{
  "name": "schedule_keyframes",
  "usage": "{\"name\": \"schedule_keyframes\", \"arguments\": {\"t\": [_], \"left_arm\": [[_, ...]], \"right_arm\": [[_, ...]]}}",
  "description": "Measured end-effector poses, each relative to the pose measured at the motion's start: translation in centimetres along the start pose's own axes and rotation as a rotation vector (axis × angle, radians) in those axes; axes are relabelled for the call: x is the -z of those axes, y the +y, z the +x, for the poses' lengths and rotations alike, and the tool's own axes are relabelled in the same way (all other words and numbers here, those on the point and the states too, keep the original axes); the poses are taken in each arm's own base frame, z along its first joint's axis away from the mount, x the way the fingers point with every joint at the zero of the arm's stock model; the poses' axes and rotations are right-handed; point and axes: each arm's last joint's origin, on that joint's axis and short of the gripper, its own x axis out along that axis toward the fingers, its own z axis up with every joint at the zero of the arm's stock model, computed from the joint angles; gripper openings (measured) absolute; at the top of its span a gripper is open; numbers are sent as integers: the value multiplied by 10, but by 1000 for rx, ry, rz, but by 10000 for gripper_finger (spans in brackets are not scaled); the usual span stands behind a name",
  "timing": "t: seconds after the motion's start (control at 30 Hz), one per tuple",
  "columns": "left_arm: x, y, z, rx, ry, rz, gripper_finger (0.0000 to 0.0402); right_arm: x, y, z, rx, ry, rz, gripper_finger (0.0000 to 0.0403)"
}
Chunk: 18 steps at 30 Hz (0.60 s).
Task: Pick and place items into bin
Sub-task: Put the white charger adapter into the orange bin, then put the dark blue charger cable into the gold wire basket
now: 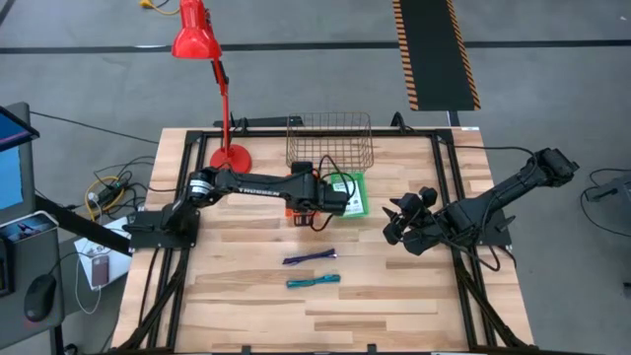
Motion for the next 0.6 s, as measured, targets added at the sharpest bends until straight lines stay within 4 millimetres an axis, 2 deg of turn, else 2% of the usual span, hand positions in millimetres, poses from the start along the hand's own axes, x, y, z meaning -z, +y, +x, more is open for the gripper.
{"name": "schedule_keyframes", "arguments": {"t": [0.17,0.6], "left_arm": [[-2,0,0,6,-21,16,217],[-3,-1,0,14,-28,12,217]], "right_arm": [[0,0,0,-1,1,0,156],[0,0,0,-1,1,2,155]]}}
